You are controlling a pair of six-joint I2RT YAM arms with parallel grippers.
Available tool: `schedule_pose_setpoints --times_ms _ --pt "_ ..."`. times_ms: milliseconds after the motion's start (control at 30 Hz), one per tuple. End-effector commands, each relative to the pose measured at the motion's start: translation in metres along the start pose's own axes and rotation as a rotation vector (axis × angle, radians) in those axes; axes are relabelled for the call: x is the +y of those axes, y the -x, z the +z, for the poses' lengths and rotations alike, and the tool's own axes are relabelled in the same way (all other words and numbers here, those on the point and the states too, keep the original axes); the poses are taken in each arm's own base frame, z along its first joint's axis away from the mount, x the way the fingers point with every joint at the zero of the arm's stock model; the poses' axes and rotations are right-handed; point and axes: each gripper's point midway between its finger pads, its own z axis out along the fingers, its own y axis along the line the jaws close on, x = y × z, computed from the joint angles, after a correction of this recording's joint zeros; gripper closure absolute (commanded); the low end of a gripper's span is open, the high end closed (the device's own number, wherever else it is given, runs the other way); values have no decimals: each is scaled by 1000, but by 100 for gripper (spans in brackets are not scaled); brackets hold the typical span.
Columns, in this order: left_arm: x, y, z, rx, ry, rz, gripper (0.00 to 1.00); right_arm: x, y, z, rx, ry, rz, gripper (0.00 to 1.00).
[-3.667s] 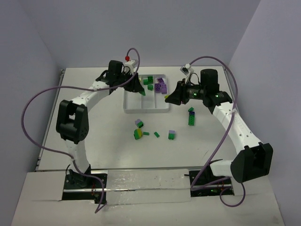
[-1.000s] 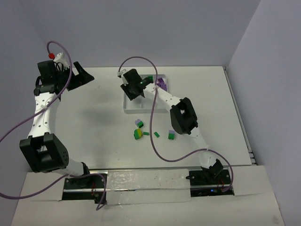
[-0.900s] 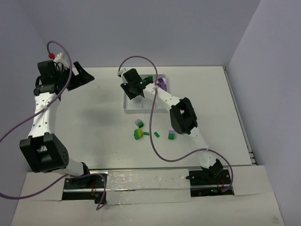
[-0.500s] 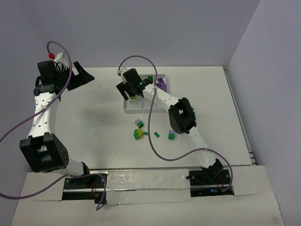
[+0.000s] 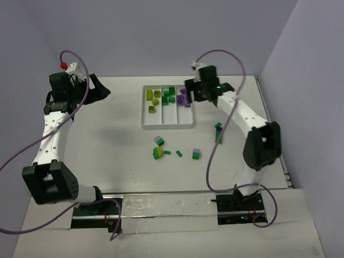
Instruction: Sort the legos into containers by color
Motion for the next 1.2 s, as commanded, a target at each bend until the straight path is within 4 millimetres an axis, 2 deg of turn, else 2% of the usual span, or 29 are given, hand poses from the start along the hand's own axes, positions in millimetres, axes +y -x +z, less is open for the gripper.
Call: schedule_pose_setpoints --times_ms 0,67,100,133,233,267,500,833,1167 --pt "-11 17 -3 -101 32 101 1 -62 -67 -33 119 -147 156 20" --pt "-11 15 1 -91 36 99 1 -78 -103 -38 202 -232 196 23" --pt "-10 14 3 -86 37 98 1 -79 -110 -40 225 -241 206 23" --pt "-11 14 5 -84 36 98 1 -84 -129 -41 278 -281 225 24" --pt "-10 14 8 -72 40 96 1 -80 -167 -38 383 -263 253 25" --pt "-9 14 9 -72 43 96 1 -79 -173 -36 402 -255 259 25" --pt "-5 10 9 -66 63 103 1 -91 -195 -26 473 -294 292 30" --pt "-3 5 16 -45 55 89 1 -103 -204 -27 500 -315 329 33" --pt "-4 7 13 -49 57 97 1 -99 -219 -21 558 -275 344 36"
